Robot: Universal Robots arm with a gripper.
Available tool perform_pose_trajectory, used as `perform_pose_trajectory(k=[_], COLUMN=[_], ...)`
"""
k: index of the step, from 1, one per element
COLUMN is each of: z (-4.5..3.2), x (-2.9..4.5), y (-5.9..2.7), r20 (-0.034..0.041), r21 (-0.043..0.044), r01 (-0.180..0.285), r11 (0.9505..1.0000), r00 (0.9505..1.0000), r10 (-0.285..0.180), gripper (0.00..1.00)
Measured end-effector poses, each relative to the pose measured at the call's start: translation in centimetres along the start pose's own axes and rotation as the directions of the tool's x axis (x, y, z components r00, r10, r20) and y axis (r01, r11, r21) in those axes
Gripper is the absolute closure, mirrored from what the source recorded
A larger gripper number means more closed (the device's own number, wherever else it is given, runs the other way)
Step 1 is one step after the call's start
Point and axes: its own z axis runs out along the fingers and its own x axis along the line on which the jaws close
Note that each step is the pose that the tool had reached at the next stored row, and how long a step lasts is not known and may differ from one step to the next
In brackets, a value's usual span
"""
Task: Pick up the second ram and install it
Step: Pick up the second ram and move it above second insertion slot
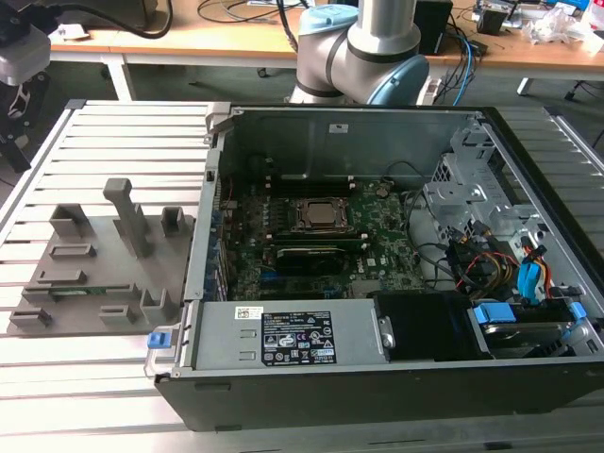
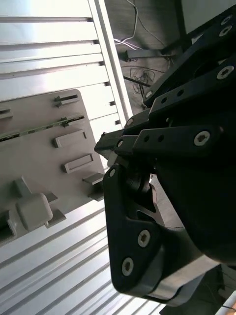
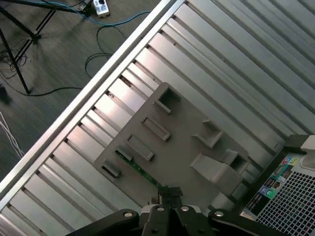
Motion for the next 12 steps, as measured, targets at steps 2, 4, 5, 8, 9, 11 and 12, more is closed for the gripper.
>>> perform_pose_trajectory(k=[2, 4, 5, 8, 9, 11, 12], z=[0.00, 0.00, 0.00, 0.00, 0.00, 0.00, 0.00], x=[0.00, 0.00, 0.00, 0.00, 0.00, 0.00, 0.00], y=[0.00, 0.00, 0.00, 0.00, 0.00, 0.00, 0.00], r20=[-0.0009, -0.0021, -0.0025, -0.0036, -0.0040, -0.0047, -0.0051], r21=[-0.0004, -0.0011, -0.0014, -0.0022, -0.0024, -0.0028, -0.0031], r01=[0.019, 0.046, 0.055, 0.083, 0.091, 0.107, 0.118], r11=[0.9998, 0.9989, 0.9985, 0.9966, 0.9959, 0.9943, 0.9930], r00=[0.9998, 0.9989, 0.9985, 0.9966, 0.9959, 0.9942, 0.9930], r10=[-0.019, -0.046, -0.055, -0.083, -0.091, -0.107, -0.118], gripper=[0.89, 0.89, 0.89, 0.89, 0.89, 0.89, 0.89])
